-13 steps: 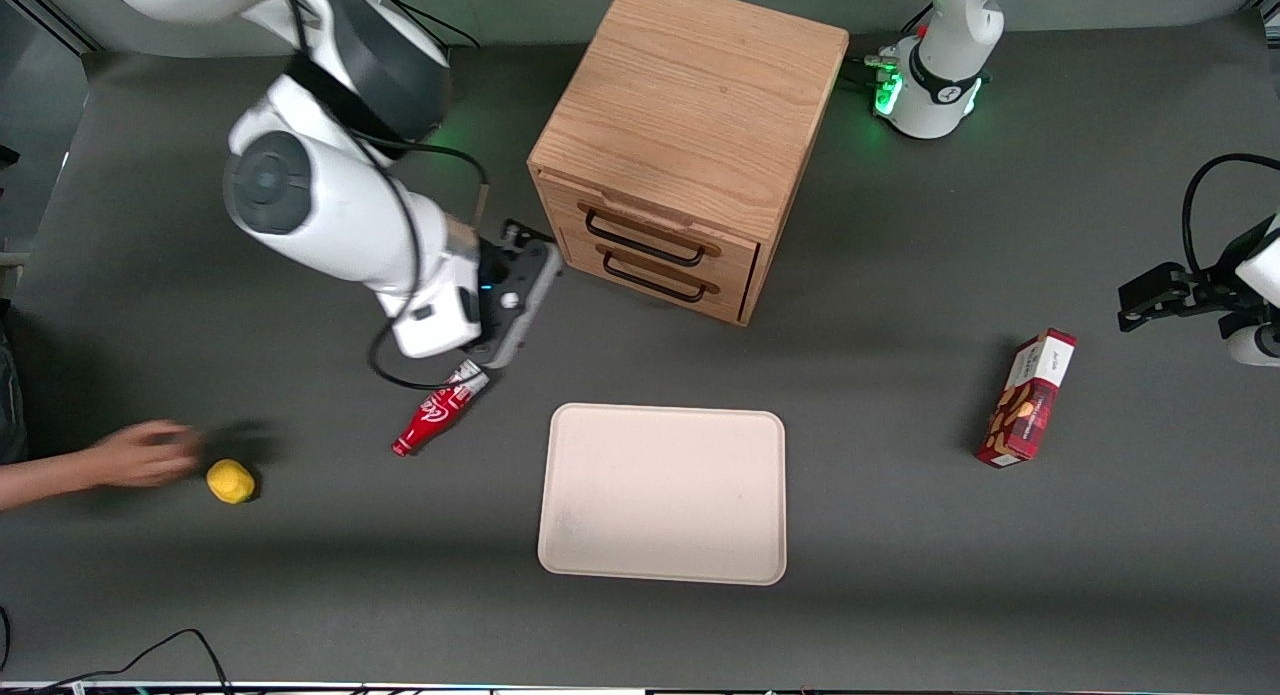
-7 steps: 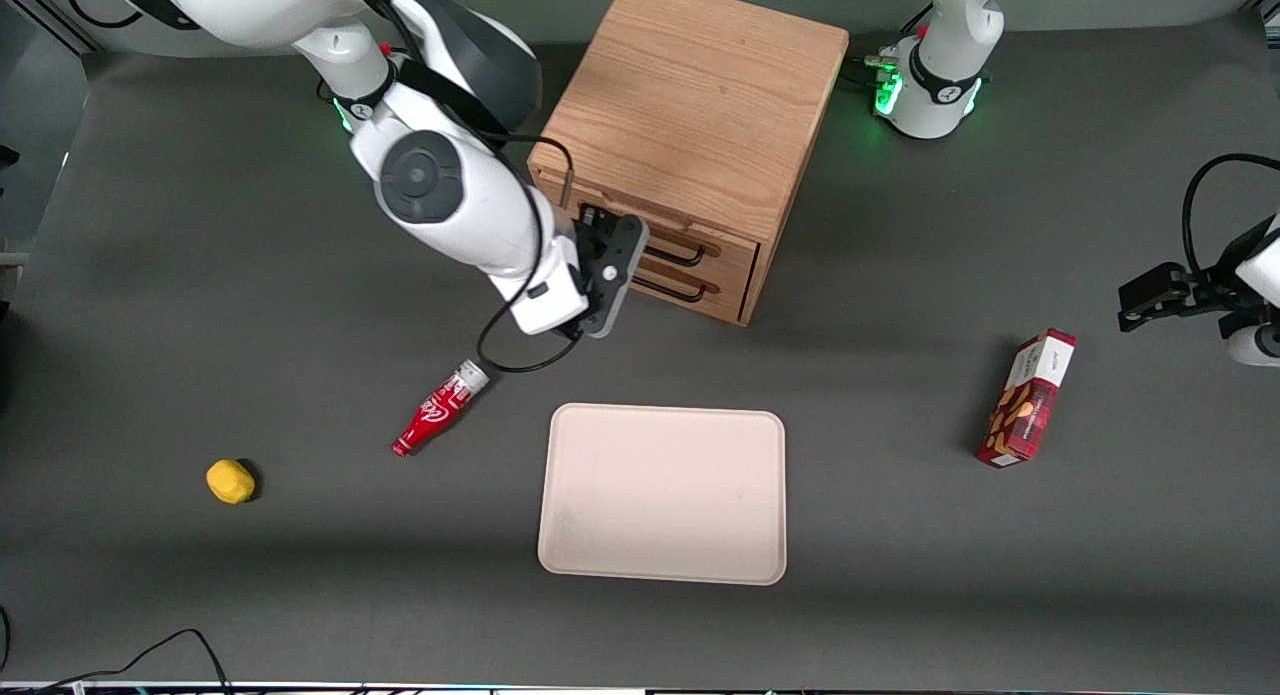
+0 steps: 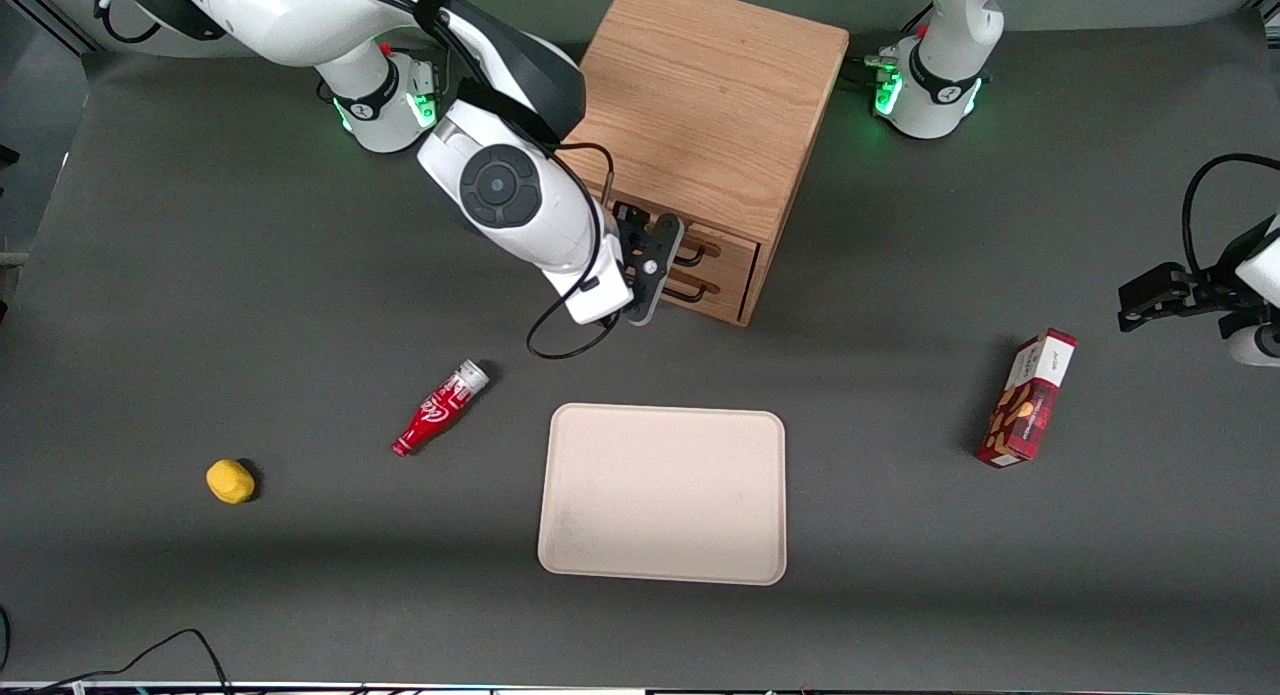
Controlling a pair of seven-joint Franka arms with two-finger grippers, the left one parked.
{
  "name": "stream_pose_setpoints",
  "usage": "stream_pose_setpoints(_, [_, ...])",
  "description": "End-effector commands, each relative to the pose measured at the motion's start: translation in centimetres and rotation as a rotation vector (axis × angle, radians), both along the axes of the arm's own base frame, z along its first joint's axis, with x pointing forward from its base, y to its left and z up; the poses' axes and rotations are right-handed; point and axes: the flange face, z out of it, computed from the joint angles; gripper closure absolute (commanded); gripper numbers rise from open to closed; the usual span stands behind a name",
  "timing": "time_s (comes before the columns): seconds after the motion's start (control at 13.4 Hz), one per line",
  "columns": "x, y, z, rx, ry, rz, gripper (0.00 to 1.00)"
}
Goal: Open upper drawer
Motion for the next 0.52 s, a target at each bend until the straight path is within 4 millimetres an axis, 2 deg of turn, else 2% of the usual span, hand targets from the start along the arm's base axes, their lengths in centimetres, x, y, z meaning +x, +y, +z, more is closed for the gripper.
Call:
stream_pose_setpoints(0.0, [-0.9, 0.5, -1.1, -0.026, -0.022, -0.009, 0.0])
stream_pose_setpoints(0.22, [-0.8, 0.6, -1.6, -0.038, -0.054, 0.01, 0.0])
stream_pose_setpoints(0.45, [0.4, -0.2, -2.1, -0.046, -0.074, 0.004, 0.0])
